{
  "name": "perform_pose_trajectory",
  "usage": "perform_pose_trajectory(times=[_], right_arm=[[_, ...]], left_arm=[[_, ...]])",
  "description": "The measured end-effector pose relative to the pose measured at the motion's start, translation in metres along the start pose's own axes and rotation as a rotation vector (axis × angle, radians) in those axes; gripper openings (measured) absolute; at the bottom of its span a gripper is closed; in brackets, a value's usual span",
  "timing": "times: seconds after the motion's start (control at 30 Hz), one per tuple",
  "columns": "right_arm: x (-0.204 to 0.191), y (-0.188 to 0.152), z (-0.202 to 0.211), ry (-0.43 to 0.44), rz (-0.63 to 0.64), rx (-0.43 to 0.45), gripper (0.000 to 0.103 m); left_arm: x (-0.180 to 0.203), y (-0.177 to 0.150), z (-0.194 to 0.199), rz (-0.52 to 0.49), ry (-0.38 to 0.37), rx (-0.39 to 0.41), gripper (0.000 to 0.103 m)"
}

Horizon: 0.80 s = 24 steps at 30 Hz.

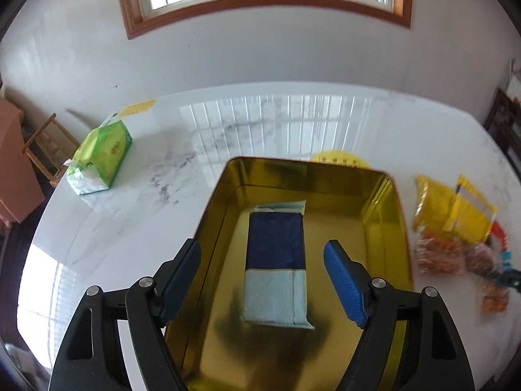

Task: Organize snacks
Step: 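Carry the packet into the tin with the left gripper and release it, then grasp the blue wrapped candy with the right gripper and drop it into the tin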

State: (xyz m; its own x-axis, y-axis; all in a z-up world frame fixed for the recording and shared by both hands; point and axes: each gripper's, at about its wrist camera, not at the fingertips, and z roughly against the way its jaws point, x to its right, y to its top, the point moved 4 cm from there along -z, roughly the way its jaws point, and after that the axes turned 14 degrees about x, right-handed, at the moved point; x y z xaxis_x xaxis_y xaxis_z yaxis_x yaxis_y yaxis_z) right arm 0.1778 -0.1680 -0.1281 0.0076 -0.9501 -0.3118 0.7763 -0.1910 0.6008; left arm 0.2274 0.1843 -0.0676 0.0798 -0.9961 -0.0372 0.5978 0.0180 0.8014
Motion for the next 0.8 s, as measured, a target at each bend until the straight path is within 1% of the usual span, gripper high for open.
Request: perform_pose_trajectory(times=[0.13,0.3,0.43,0.53,0.57,0.63,0.7,0.8], right_arm=[[0.005,0.0,0.001,0.014,-0.025,0.006,0.024],[0.017,-0.003,0.014,0.046,-0.084,0.022,0.024],[0.017,0.003,0.031,0.053,-0.079,0.058,0.024],[0.012,0.011,0.045,0.067,-0.071,0.087,0.024],[0.006,0.015,0.049,0.082,-0.066,0.096,0.024],[-0.007,0.021,0.056,0.118,-0.049,0.109,0.024],[-0.028,0.028,0.061,0.158,-0.018,0.12,0.024],[-0.075,0.039,0.06,0.246,0.047,0.124,0.024]], left_arm=[[-0.008,0.0,0.024,0.06,-0.014,0.025,0.078],[-0.008,-0.011,0.064,0.114,-0.041,0.06,0.078],[-0.002,-0.023,0.088,0.172,-0.058,0.071,0.078],[0.005,-0.034,0.102,0.206,-0.076,0.06,0.079],[0.007,-0.038,0.105,0.212,-0.068,0.055,0.08],[0.009,-0.046,0.113,0.228,-0.013,0.05,0.083],[0.007,-0.053,0.121,0.258,0.03,0.057,0.095],[0.005,-0.063,0.13,0.313,0.045,0.044,0.097]])
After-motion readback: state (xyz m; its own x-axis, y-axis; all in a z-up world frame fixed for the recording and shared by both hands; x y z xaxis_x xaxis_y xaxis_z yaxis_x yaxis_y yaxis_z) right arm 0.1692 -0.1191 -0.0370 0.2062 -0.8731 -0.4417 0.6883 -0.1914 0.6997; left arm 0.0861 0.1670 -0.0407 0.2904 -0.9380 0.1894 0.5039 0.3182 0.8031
